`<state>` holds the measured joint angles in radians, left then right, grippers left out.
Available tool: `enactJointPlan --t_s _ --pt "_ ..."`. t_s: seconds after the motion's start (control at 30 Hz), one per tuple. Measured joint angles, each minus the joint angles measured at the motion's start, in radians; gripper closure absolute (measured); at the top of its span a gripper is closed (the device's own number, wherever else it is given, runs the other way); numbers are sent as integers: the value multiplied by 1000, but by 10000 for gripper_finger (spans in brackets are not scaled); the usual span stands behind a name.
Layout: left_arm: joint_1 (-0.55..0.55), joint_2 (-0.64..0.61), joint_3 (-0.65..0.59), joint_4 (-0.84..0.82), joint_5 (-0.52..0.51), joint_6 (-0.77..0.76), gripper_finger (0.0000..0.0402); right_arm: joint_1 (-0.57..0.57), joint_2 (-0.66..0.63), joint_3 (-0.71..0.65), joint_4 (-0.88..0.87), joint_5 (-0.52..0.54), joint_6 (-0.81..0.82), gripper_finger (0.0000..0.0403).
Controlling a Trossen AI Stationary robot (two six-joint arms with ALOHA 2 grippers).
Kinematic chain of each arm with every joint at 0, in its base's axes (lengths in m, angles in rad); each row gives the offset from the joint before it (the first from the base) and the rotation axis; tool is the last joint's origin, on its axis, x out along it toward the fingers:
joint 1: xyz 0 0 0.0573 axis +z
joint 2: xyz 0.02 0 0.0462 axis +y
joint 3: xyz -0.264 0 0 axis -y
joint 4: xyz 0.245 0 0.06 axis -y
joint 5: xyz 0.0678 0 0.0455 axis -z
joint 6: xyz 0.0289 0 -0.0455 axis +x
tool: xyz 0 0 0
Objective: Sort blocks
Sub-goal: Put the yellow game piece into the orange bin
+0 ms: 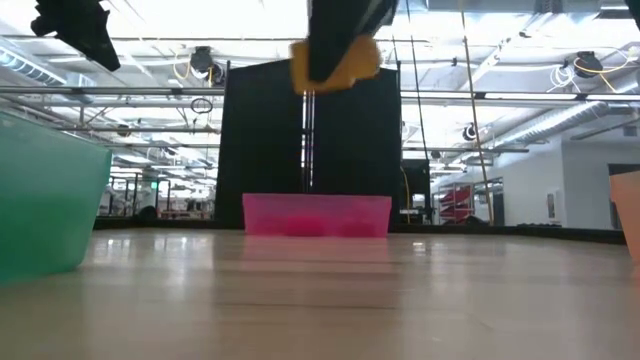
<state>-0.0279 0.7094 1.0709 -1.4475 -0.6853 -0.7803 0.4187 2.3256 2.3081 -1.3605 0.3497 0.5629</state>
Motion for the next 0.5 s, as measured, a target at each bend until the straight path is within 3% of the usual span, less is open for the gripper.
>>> enactJointPlan --t_s 0.23,0.5 --pt "0 0 0 0 0 0 343 27 -151 2 -204 117 65 290" --pt "0 0 0 2 0 0 343 100 -406 -109 -209 205 197 290"
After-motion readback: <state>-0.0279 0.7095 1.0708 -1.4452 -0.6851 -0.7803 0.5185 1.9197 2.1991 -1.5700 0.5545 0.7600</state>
